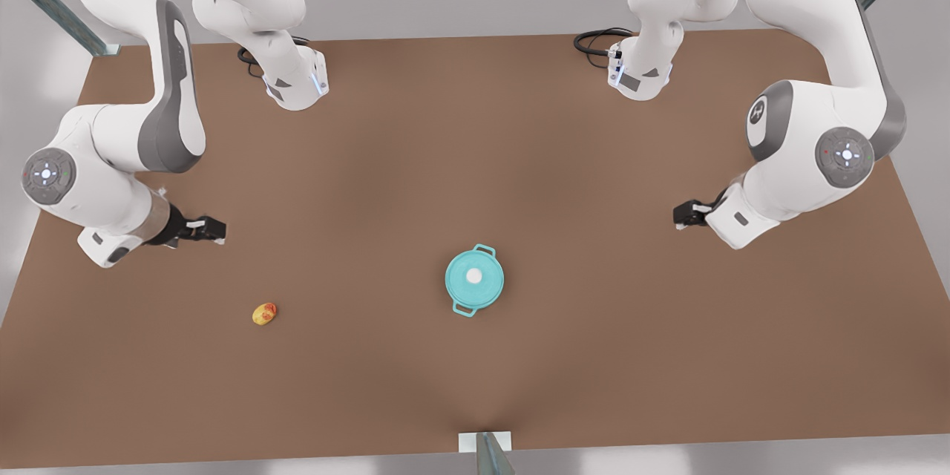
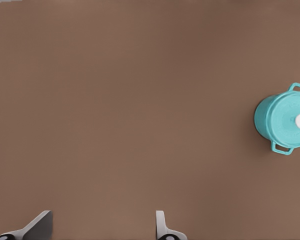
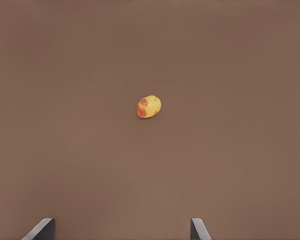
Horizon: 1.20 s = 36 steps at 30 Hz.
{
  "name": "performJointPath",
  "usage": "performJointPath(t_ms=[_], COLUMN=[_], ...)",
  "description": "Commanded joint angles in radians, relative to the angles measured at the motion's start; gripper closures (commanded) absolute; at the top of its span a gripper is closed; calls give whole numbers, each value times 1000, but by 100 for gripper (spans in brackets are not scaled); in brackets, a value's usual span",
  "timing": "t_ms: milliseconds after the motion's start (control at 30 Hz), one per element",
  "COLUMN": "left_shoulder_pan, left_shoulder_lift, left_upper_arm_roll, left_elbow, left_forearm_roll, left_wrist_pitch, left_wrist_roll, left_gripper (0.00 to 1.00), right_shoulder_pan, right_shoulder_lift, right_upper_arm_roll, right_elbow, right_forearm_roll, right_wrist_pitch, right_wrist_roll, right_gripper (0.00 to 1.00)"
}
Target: Open the pot lid and put the potato into the pot
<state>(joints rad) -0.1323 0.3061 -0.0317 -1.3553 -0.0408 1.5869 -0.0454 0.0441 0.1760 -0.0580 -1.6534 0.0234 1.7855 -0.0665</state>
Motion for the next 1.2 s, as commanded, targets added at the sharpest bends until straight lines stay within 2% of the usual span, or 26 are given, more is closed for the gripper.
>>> performJointPath(t_ms=[0,133,200,233,267,300,400,467,533,700,900,1167], left_shoulder_pan=[3,-6,-191,-332,-435,-489,-587,-599,-595,-592,-593,-598], left_shoulder_lift=[-1,5,51,143,206,223,361,560,614,653,699,728], left_upper_arm_roll=[1,-2,-16,-14,-14,-19,-27,-11,10,33,32,30], left_elbow=[1,-25,7,116,157,156,185,386,407,407,403,398], left_forearm_roll=[-1,-42,-22,25,53,53,70,90,90,90,93,111], left_wrist_pitch=[82,79,90,82,94,128,269,347,459,499,551,551], left_wrist_roll=[-45,-56,-71,-212,-368,-456,-723,-788,-786,-720,-719,-706], left_gripper=[0,0,0,0,0,0,0,0,0,0,0,0], right_shoulder_pan=[-1,16,10,-16,-23,-17,-23,-15,-20,-24,-3,2], right_shoulder_lift=[-1,25,14,16,17,25,19,14,8,48,203,335], right_upper_arm_roll=[0,3,-9,-32,-32,-28,-32,-28,-29,-32,-22,-23], right_elbow=[0,23,23,23,23,23,-6,-77,-147,-195,-190,-172], right_forearm_roll=[-3,-7,-72,-59,-57,-57,18,20,21,43,41,59], right_wrist_pitch=[121,109,23,11,8,8,26,127,230,390,607,769], right_wrist_roll=[30,36,31,50,53,210,330,432,455,504,585,599], right_gripper=[0,0,0,0,0,0,0,0,0,0,0,0])
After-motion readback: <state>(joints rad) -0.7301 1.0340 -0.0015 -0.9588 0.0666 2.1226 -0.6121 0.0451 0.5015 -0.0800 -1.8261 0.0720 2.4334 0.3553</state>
